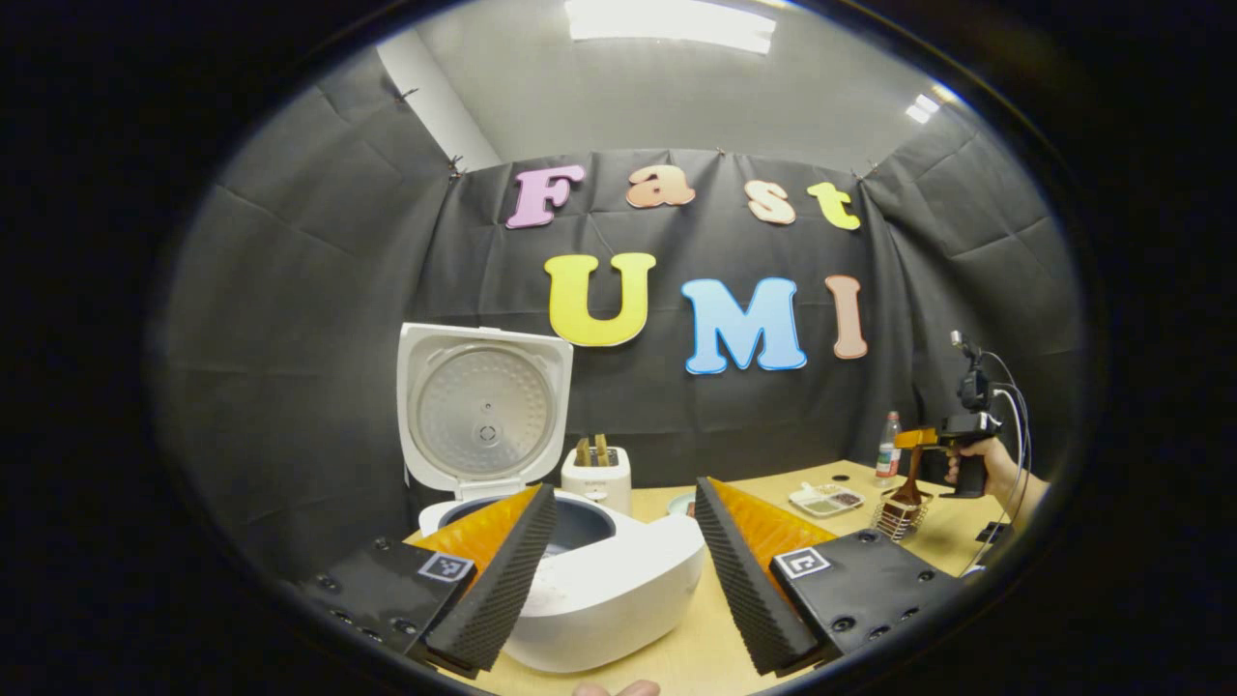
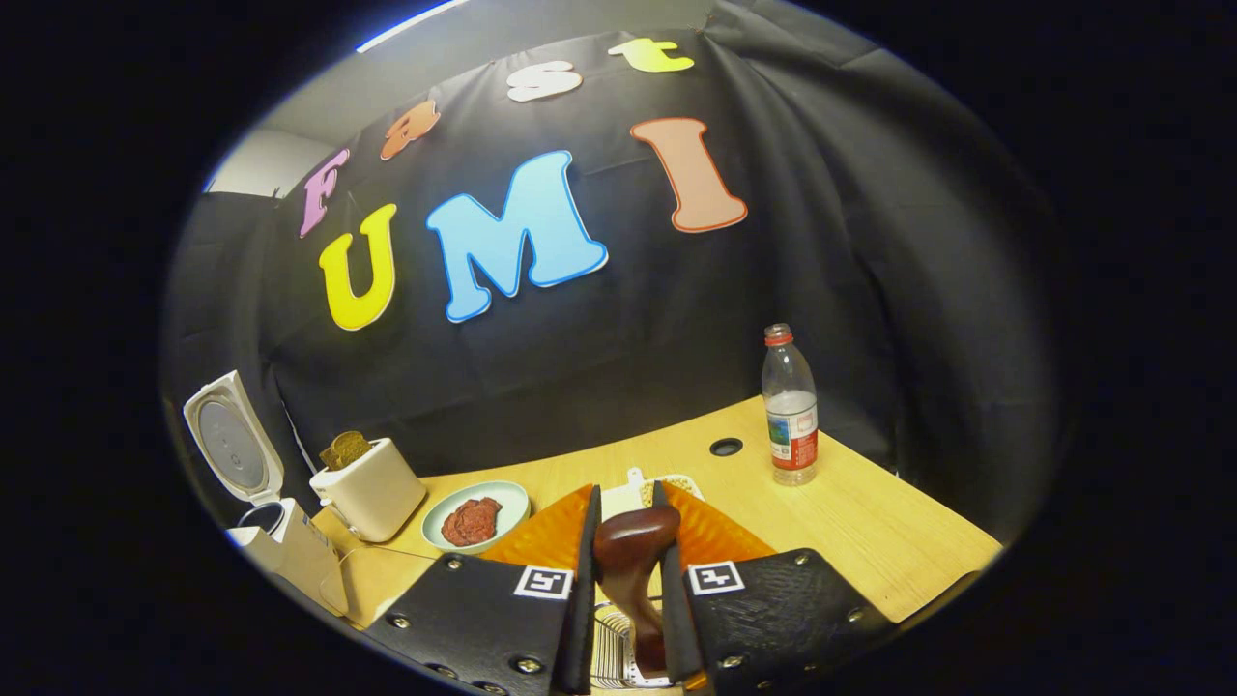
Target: Close the left gripper, press the button to open the rice cooker; take a wooden spoon from the chopstick holder with the right hand, scoop a spoonful of rice and pour it into the rice cooker, then put the wooden spoon back into the chopstick holder.
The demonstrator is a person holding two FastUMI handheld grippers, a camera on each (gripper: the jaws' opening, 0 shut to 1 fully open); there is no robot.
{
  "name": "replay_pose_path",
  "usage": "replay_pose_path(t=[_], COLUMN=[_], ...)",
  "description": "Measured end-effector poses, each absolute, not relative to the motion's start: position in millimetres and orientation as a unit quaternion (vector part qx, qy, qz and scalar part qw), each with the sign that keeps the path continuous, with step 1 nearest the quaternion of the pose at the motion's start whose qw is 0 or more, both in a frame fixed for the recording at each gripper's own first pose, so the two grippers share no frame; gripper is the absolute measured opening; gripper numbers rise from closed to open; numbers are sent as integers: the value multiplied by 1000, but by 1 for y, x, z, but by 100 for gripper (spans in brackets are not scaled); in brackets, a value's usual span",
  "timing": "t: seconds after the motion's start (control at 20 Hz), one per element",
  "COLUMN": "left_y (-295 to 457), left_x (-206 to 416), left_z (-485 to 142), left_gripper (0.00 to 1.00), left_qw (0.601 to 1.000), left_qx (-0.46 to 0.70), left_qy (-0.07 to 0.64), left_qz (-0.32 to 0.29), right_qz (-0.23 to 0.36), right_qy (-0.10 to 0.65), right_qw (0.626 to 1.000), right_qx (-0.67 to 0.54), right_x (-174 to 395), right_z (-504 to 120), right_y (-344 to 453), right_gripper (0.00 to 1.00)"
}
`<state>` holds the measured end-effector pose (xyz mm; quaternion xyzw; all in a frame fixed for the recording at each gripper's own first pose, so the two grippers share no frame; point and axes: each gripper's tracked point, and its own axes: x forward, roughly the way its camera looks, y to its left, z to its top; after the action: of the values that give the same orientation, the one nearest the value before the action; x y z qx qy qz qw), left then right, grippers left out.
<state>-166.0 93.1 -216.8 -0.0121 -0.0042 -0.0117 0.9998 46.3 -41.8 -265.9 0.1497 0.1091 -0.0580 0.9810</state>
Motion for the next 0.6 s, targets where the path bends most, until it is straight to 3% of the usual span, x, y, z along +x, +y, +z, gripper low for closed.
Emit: replay_pose_path(t=[0.25,0.3,0.4,0.5,0.6], left_y=[94,94,93,89,80], left_x=[-166,-165,-164,-161,-156], left_z=[-217,-218,-218,-218,-221], left_gripper=[97,100,100,100,100], left_qw=[1000,1000,1000,1000,999], left_qx=[-14,-14,-17,-24,-35], left_qy=[-4,-4,-4,-4,-2], left_qz=[-11,-10,-10,-14,-25], right_qz=[-71,-81,-102,-110,-111], right_qy=[106,101,85,76,72], right_qw=[983,985,987,987,986], right_qx=[134,117,88,87,97], right_x=[46,45,39,33,27], right_z=[-265,-263,-251,-242,-236], right_y=[-51,-57,-69,-73,-77], right_gripper=[35,42,71,91,92])
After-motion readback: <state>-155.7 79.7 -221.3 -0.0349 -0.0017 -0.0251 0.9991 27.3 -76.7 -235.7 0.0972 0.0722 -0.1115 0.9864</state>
